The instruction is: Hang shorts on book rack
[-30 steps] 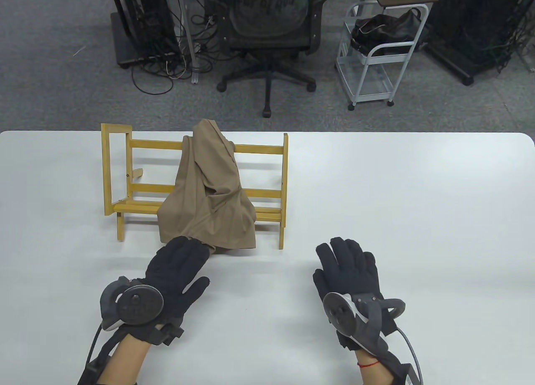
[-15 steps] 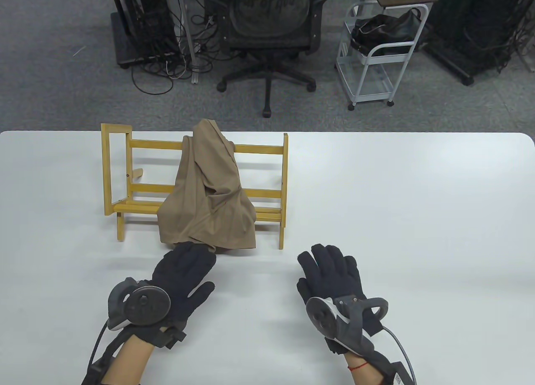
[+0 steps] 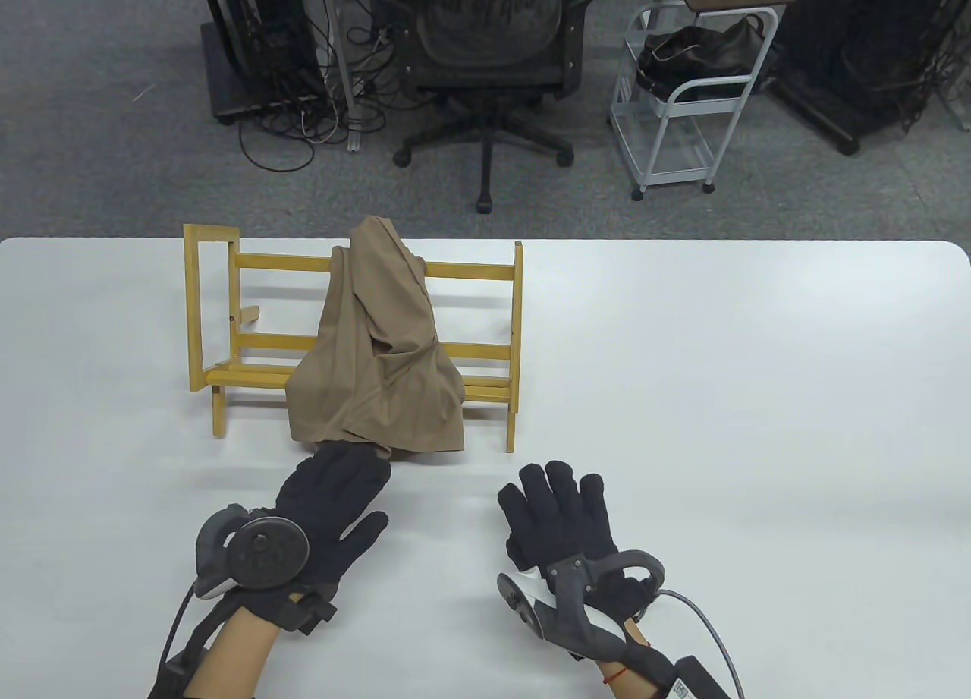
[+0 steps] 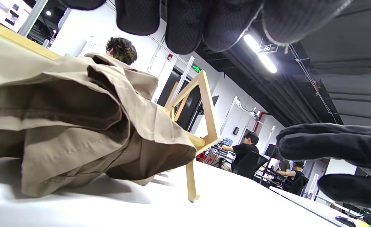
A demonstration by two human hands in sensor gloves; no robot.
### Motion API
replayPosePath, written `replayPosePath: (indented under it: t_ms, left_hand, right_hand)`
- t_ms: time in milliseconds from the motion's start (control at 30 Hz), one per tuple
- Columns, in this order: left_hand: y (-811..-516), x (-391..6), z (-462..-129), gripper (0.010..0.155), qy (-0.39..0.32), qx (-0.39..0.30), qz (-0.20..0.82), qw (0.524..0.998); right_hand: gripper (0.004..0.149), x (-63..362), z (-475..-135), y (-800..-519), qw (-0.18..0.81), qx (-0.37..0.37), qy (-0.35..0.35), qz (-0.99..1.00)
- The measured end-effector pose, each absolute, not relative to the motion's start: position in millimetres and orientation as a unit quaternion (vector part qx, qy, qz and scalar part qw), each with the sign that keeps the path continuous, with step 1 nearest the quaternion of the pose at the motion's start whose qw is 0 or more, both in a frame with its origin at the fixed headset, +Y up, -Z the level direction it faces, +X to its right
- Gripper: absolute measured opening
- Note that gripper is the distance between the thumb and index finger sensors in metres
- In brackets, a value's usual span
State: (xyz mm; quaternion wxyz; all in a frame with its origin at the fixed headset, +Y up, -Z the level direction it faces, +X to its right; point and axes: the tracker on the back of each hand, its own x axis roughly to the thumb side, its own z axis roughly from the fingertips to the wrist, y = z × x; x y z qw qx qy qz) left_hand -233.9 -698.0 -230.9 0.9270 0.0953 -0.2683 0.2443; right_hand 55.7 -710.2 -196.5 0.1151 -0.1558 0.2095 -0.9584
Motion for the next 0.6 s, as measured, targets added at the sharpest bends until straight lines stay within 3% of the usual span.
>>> replayPosePath:
  t_ms: [600]
  left_hand:
    - [-699.2,-233.1,-230.6,0.061,-0.270,0.089,0.249,0.926]
  right_hand:
    - [0.057,52.7,-194.4,-709.4,0.129,-0.157,0.209,-0.957]
